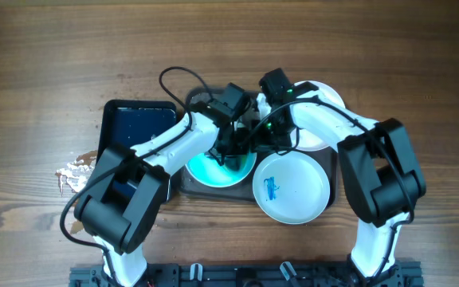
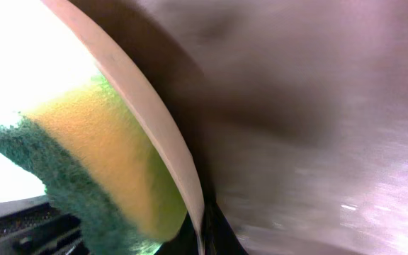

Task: Clean dirty plates on tray and stack at the side
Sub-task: 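Scrub the blue stain on the held plate with the sponge, then return the sponge to the basin and release it with left gripper, then lift the cleaned plate with the right gripper and carry it right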

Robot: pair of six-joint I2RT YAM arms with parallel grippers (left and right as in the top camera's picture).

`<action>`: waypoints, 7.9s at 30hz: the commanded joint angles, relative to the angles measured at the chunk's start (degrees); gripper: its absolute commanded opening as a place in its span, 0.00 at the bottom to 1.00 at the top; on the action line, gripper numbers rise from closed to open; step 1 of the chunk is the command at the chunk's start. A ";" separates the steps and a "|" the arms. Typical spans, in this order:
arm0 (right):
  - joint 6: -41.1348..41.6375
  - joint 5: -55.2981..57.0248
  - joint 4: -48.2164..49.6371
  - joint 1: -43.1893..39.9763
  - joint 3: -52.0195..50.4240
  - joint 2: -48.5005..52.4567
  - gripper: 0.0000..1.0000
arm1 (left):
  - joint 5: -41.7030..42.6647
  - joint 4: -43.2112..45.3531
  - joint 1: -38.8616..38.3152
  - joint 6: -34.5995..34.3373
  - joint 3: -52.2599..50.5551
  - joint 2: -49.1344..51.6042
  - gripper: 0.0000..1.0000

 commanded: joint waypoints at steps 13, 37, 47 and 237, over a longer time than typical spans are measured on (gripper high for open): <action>-1.16 2.38 -0.81 0.11 -0.15 0.90 0.04 | -39.65 -8.59 5.68 -21.24 -3.34 3.17 0.04; -1.18 2.62 -0.79 0.11 -0.15 0.90 0.05 | 0.57 7.78 0.92 9.07 -3.32 3.15 0.04; -1.14 2.58 -0.61 0.11 -0.15 0.90 0.04 | 14.64 7.06 1.09 18.69 -1.92 3.15 0.04; -53.57 92.00 15.58 45.07 39.19 3.93 0.05 | -2.45 -28.50 63.63 2.38 9.75 -13.57 1.00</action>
